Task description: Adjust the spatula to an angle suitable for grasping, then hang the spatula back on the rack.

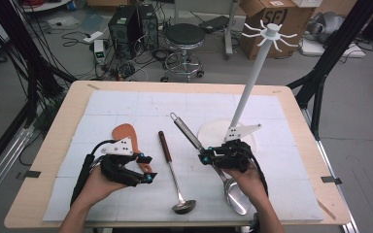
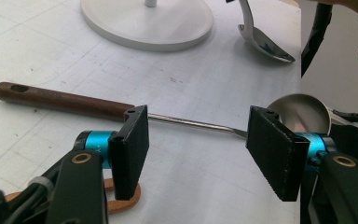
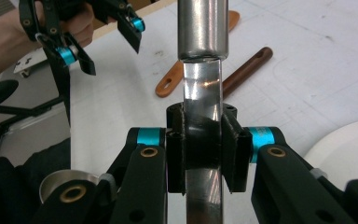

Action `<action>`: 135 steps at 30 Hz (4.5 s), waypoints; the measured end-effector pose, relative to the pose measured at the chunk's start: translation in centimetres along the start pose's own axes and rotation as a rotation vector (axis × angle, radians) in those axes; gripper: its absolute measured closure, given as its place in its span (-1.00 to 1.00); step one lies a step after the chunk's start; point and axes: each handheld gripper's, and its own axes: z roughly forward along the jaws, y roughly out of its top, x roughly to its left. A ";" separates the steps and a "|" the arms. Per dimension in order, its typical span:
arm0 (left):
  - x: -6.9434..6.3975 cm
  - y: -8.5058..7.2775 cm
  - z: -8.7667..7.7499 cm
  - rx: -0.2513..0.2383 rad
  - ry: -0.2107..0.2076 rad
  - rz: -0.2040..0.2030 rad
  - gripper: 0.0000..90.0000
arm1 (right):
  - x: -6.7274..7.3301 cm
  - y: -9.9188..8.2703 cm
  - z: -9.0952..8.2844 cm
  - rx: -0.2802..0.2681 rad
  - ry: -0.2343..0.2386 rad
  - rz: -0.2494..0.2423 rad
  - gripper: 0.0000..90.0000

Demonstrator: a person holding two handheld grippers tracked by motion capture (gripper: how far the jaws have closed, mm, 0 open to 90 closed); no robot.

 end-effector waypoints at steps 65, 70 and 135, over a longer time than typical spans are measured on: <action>0.1 -3.4 -2.1 -0.044 0.120 -0.045 -0.44 | 0.3 4.6 -7.1 -0.271 -0.050 -0.025 0.94; 0.2 -3.5 -2.2 -0.058 0.144 -0.057 -0.54 | 0.4 4.9 -7.8 -0.280 -0.057 -0.032 0.94; 0.4 -3.9 -2.9 -0.104 0.192 -0.081 -0.71 | -1.3 9.6 -10.9 -0.299 -0.265 0.027 0.93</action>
